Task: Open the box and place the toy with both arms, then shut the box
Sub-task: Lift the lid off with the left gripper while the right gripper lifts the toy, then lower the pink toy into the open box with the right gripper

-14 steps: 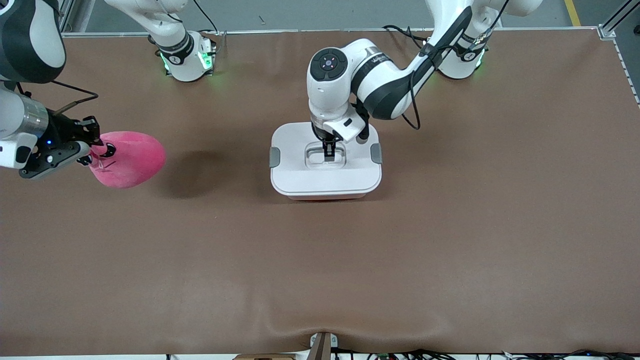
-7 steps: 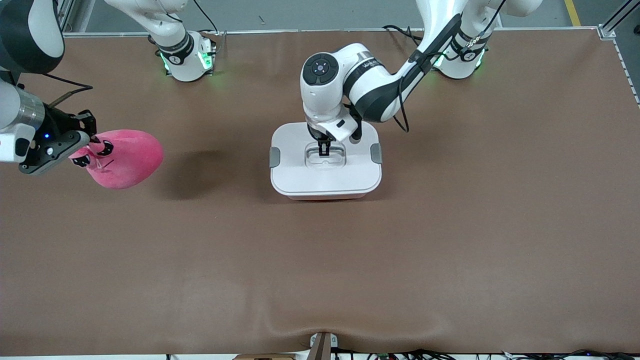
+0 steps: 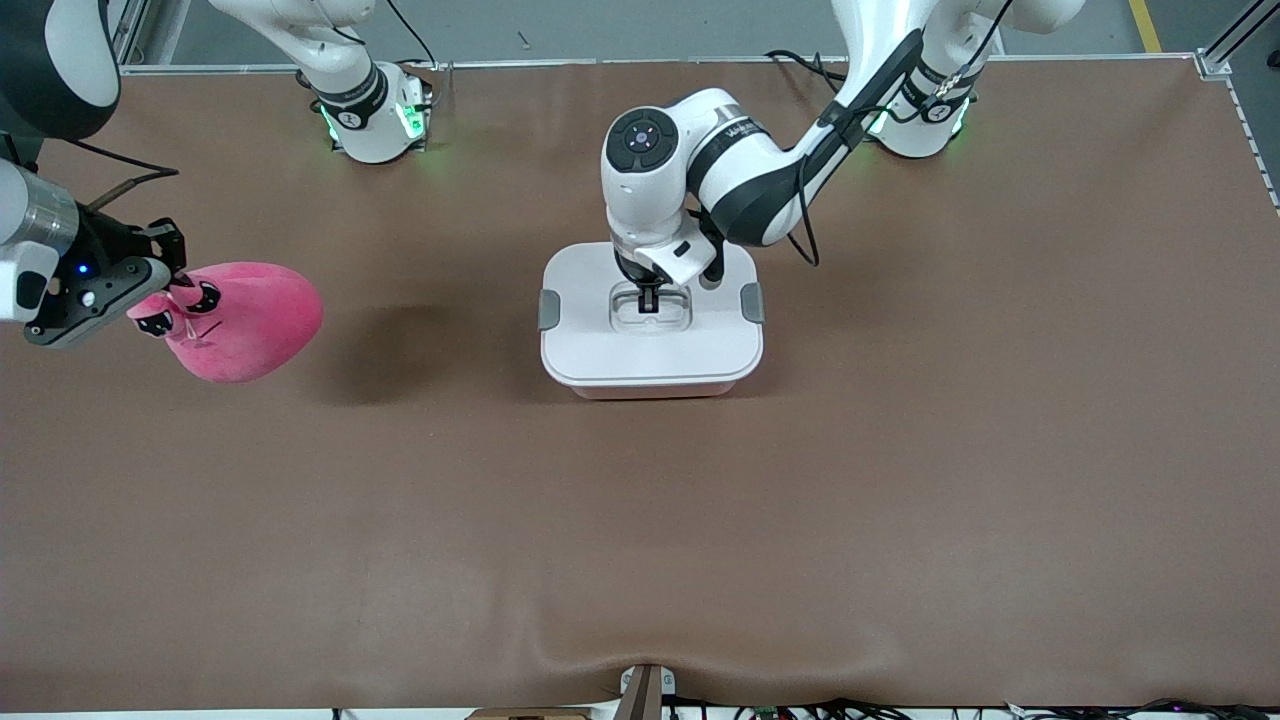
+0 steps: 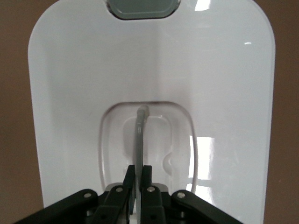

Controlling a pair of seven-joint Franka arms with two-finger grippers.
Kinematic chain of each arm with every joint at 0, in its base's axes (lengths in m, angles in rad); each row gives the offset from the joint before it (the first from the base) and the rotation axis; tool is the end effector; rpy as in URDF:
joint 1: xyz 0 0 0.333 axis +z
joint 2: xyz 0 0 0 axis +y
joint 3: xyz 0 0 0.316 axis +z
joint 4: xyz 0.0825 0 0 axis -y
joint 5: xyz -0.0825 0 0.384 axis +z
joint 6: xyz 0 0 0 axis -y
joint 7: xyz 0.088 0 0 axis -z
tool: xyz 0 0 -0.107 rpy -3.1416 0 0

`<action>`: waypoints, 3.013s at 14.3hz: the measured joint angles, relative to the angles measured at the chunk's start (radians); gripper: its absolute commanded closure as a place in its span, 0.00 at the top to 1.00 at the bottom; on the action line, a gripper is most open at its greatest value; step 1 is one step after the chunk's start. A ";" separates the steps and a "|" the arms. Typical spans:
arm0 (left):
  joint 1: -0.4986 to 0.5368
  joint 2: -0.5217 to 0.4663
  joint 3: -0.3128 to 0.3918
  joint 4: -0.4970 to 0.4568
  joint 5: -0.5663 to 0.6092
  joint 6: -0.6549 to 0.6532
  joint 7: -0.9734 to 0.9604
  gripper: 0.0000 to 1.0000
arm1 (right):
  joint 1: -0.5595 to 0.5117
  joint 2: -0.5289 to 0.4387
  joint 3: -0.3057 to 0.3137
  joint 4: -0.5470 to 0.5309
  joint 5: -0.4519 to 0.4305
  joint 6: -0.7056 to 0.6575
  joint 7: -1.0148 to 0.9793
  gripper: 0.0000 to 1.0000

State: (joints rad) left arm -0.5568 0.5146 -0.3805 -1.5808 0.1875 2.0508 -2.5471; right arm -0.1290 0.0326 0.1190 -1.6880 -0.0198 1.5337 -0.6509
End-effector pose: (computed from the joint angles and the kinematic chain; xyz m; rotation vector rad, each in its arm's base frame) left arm 0.4409 -0.5234 0.3556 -2.2202 -2.2113 0.0266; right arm 0.5512 -0.0086 0.5491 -2.9257 -0.9733 0.2810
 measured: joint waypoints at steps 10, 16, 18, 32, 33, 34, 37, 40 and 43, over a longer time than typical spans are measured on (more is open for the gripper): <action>0.001 -0.069 -0.001 0.028 0.000 -0.068 0.010 0.00 | 0.015 -0.009 0.075 0.023 0.001 -0.020 -0.012 0.00; 0.048 -0.230 -0.001 0.035 0.000 -0.262 0.152 0.00 | 0.019 -0.024 0.243 0.034 0.004 -0.038 -0.132 0.00; 0.106 -0.274 0.000 0.036 -0.012 -0.296 0.279 0.00 | 0.013 -0.027 0.318 0.035 0.014 -0.002 -0.154 0.00; 0.465 -0.369 0.008 0.050 -0.077 -0.470 1.117 0.00 | 0.152 -0.021 0.567 -0.087 0.026 0.342 -0.405 0.00; 0.480 -0.366 0.009 0.049 -0.077 -0.482 1.172 0.00 | 0.152 -0.018 0.579 -0.090 0.025 0.350 -0.408 0.00; 0.494 -0.361 0.009 0.048 -0.077 -0.488 1.218 0.00 | 0.152 -0.015 0.592 -0.094 0.021 0.360 -0.411 0.00; 0.529 -0.343 0.010 0.047 -0.077 -0.491 1.309 0.00 | 0.152 -0.012 0.616 -0.126 0.014 0.396 -0.411 0.00; 0.550 -0.330 0.010 0.047 -0.094 -0.491 1.342 0.00 | 0.151 0.003 0.616 -0.144 -0.003 0.421 -0.415 0.00; 0.548 -0.309 0.008 0.046 -0.118 -0.491 1.343 0.00 | 0.151 0.023 0.617 -0.160 -0.012 0.457 -0.416 0.00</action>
State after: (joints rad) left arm -0.0084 0.2056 -0.3727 -1.5348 0.0698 1.5594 -1.2043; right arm 0.0225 0.0551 0.7356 -1.8479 -0.0316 1.9907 -1.0667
